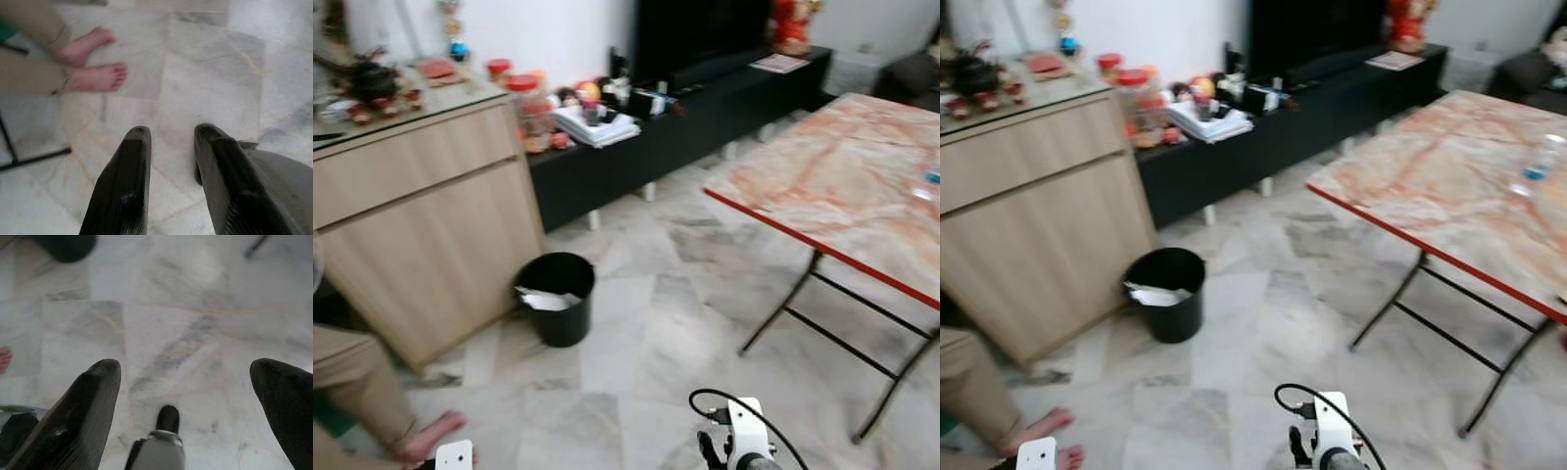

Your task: Picking trash to rubbish bin

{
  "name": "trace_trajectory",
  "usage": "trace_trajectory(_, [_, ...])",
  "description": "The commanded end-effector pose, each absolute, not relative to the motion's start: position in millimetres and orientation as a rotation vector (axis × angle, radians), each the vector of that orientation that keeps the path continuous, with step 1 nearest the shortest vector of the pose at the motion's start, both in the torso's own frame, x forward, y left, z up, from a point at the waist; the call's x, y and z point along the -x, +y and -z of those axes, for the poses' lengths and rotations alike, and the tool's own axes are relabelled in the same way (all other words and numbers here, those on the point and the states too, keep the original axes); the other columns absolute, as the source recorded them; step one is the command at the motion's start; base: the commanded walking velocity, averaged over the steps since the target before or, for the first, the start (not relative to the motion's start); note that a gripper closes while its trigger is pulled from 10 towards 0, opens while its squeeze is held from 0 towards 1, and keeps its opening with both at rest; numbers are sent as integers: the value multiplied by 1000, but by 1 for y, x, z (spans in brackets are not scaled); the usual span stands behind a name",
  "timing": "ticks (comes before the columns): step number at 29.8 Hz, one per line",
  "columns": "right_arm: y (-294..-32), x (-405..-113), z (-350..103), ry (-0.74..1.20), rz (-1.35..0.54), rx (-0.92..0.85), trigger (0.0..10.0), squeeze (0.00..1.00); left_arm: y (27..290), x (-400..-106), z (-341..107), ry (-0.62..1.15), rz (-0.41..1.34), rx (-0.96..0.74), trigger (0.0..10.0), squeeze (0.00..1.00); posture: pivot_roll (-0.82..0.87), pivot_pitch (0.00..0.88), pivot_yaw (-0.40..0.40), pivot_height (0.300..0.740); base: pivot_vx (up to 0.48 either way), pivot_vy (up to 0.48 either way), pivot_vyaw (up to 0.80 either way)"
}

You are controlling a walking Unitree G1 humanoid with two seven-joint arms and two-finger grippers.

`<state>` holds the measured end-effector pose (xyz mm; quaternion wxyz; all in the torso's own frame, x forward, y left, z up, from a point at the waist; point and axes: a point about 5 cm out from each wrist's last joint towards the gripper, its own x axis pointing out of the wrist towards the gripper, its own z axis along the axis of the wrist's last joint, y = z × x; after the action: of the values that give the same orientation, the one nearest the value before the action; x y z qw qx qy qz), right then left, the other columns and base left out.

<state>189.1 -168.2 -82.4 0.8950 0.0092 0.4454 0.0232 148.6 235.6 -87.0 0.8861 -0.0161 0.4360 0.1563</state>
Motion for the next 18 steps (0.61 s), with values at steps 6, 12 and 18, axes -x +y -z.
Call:
trace_trajectory(6, [-167,-192,81,915,-45,-23,10000,0,236,-151,86,901,-321,24,10000,0,42,0,8,740,0,0,-763])
trace_trajectory(12, [-167,-192,81,916,-42,-18,10000,0,236,-152,86,897,-317,22,10000,0,44,0,9,740,0,0,-763])
trace_trajectory(18, [-167,-192,81,914,-38,-16,10000,0,236,-153,85,893,-316,19,10000,0,44,0,12,740,0,0,-763])
